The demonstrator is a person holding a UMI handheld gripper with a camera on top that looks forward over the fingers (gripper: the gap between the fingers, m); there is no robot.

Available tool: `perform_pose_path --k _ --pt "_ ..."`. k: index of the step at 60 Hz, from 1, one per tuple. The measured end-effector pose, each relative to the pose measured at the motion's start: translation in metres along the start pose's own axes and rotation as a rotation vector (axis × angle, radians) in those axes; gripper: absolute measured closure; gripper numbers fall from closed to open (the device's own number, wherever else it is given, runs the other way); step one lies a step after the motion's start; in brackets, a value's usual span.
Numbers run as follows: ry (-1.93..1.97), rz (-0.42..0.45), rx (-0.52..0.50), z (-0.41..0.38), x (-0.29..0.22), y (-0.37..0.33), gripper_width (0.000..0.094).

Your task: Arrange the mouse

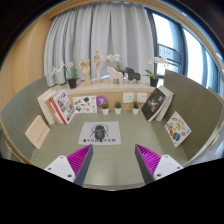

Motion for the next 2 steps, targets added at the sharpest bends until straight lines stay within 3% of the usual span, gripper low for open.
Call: perform_pose_path --k 2 --pt "0.005 0.005 -0.003 0.0003 0.0006 -0.0021 0.0088"
Point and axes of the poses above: the point between the fingertips, and its own axes, seen from behind it with the camera up: z to the right, x down, y forward, the way the camera looks, the point moved 5 cm from there along -y, backward, against the way the camera looks, and after that the axes turned 6 degrees about -z, right-handed, at the moved point
